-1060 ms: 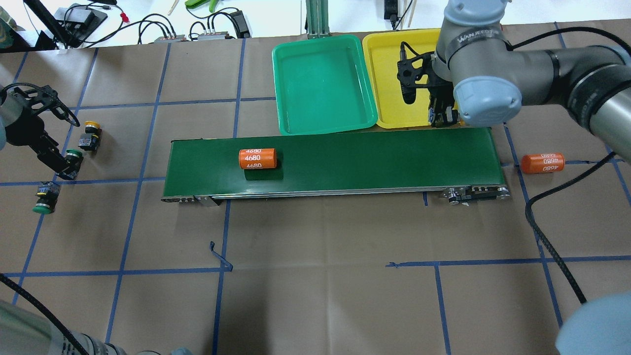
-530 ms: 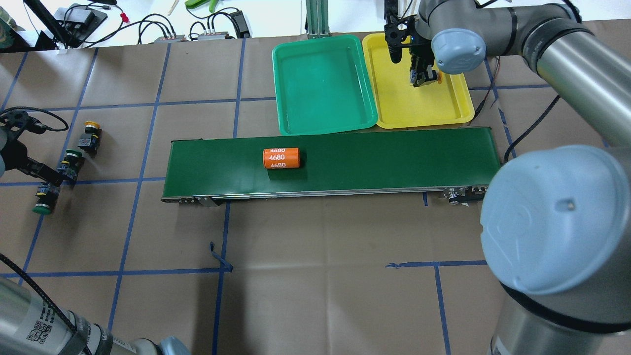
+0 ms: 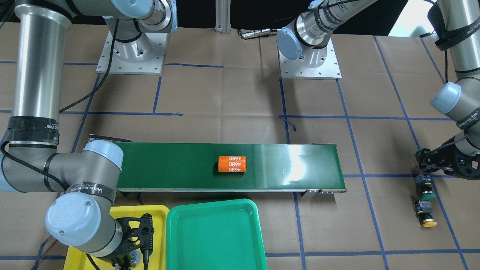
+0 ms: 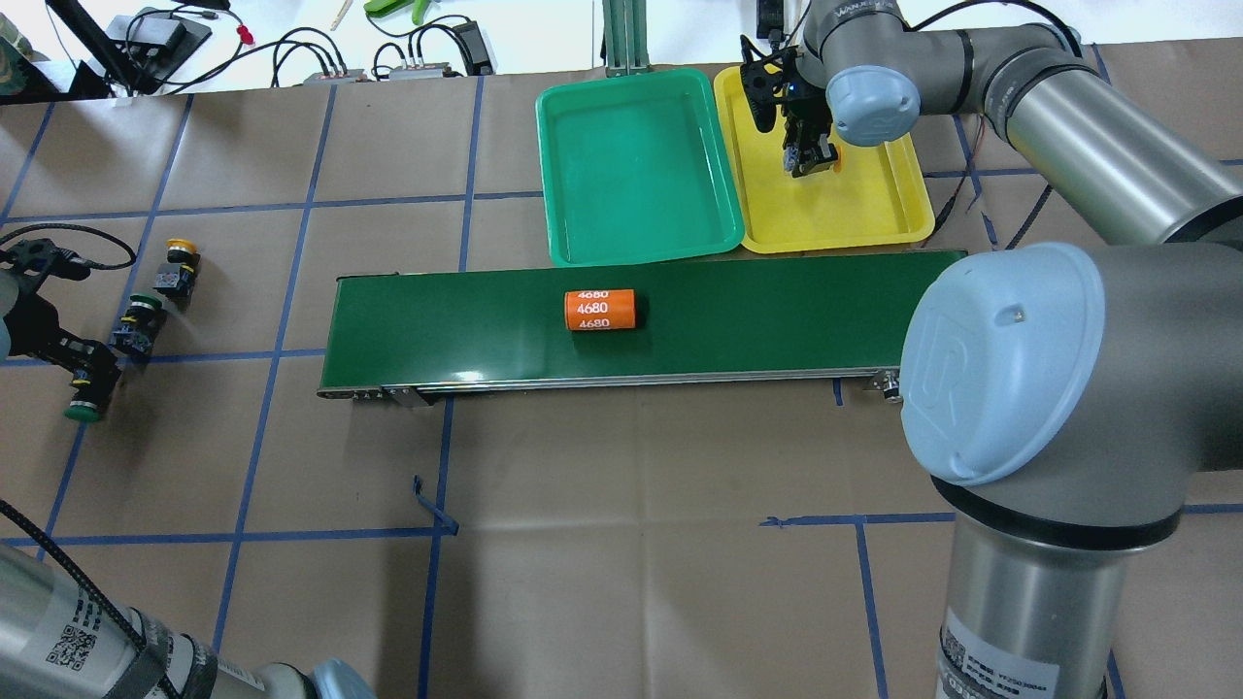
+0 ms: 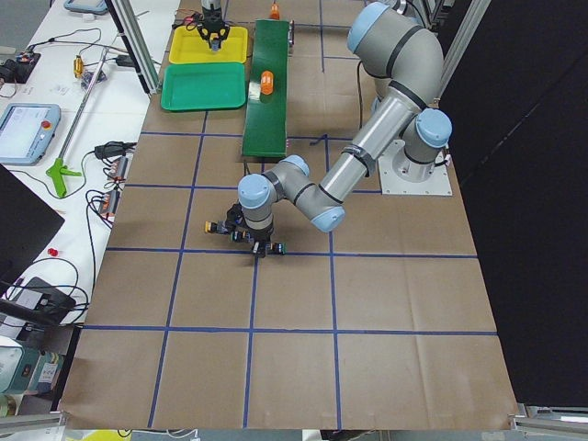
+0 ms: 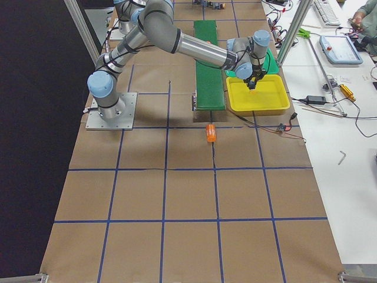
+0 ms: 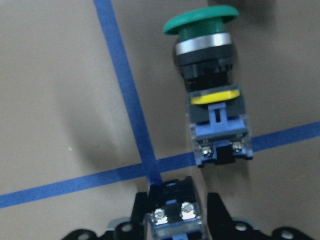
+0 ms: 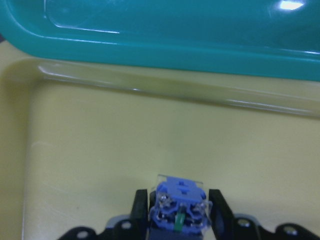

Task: Sort buttons by color to trays
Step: 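Carry a green-capped button onto the conveyor with left gripper while right returns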

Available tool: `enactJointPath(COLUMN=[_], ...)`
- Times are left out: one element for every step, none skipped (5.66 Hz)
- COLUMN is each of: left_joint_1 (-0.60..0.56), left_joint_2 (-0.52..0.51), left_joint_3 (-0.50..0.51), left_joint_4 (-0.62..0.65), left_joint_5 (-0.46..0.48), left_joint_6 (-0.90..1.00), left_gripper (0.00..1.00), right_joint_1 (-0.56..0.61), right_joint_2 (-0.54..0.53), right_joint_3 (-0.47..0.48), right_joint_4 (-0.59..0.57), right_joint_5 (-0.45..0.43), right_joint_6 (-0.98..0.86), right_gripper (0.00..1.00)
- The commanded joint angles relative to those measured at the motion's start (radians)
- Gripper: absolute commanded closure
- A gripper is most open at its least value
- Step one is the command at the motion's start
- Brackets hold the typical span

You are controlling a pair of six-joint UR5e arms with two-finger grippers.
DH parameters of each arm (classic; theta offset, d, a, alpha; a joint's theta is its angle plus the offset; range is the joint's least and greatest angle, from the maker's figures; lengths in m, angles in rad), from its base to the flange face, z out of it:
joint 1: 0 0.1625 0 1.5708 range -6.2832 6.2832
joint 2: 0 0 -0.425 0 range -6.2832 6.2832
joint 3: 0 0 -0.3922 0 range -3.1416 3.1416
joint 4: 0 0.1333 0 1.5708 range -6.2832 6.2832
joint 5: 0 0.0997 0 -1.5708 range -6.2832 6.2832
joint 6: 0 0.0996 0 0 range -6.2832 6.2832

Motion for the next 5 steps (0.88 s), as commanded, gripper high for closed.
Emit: enactJointPath(left_joint_1=[-0.013, -0.033, -0.124, -0.245, -0.365], left_joint_2=[0.016, 0.054, 0.128, 0.194, 0.229], left_joint_3=[0.027, 0.029, 0.012, 0.011, 0.006], left_joint_4=[-0.040, -0.064, -0.153, -0.205, -0.232], left_joint_5=[-0.002, -0.014, -0.020, -0.017, -0.022], left_joint_6=[0.060, 0.118, 0.179, 0.242, 0.340], left_gripper=[1.00, 1.00, 1.00, 0.98, 0.97], right_joint_1=[-0.001, -0.003, 0.006, 0.006, 0.008], right_joint_2=[-0.064, -0.126, -0.220, -0.348, -0.504], right_joint_3=[0.003, 0.008, 0.041, 0.163, 0.340], right_joint_4=[0.028, 0.143, 0.232, 0.269, 0.251], right_joint_5=[-0.002, 0.002, 0.002, 0.004, 0.008], right_joint_6=[0.036, 0.114, 0.222, 0.225, 0.229], right_gripper=[0.00, 0.00, 0.00, 0.00, 0.00])
